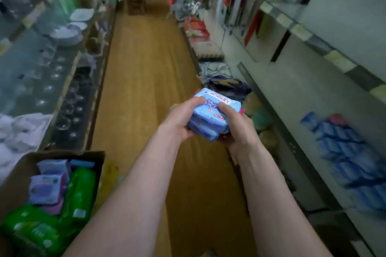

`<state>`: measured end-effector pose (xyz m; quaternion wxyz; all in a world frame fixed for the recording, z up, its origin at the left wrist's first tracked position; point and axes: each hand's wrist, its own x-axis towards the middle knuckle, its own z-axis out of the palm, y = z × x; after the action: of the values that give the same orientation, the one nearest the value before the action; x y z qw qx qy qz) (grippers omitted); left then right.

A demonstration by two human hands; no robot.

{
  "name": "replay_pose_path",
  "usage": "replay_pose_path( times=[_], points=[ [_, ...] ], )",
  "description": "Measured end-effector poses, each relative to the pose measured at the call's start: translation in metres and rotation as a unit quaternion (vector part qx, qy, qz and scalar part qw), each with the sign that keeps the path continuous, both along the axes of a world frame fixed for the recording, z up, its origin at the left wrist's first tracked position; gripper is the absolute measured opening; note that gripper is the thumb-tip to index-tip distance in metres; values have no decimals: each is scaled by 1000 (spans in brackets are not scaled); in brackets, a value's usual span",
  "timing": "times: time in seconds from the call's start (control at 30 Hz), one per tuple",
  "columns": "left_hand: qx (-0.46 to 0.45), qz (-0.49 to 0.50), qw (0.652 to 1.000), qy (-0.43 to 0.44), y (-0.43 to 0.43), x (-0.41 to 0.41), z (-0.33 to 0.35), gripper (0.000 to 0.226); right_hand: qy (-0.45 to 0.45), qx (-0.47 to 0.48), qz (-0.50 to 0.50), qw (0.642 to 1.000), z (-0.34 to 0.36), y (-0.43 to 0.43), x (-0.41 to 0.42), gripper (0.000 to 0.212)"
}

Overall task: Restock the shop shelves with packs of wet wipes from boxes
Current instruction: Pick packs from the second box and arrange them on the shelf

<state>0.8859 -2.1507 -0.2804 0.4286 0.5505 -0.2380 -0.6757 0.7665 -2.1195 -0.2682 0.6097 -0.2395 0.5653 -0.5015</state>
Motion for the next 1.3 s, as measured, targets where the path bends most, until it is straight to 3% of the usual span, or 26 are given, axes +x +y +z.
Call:
replay_pose_path(
  times=[0.3,0.43,0.6,0.83,1.0,1.2,1.3],
  points=[
    [-64,-141,987,42,-55,-192,51,22,23,-59,-158,986,50,-20,-176,30],
    [-83,-214,970,78,-62,-268,70,39,39,-83,-227,970,70,-15,-242,32],
    [-86,-283,952,85,-60,-346,86,20,73,-71,-306,947,86,-5,-305,25],
    [-74,-373,919,102,-63,-422,100,21,43,-101,-386,916,94,5,-365,31],
    [-89,-435,889,111,-80,-462,103,43,57,-112,-448,885,96,-4,-395,32],
    [-113,-483,860,122,-106,-500,101,33,27,-136,-517,845,92,-32,-419,30],
    [-119,-526,838,83,-118,-513,96,32,31,-137,-548,824,88,-47,-428,33]
  ],
)
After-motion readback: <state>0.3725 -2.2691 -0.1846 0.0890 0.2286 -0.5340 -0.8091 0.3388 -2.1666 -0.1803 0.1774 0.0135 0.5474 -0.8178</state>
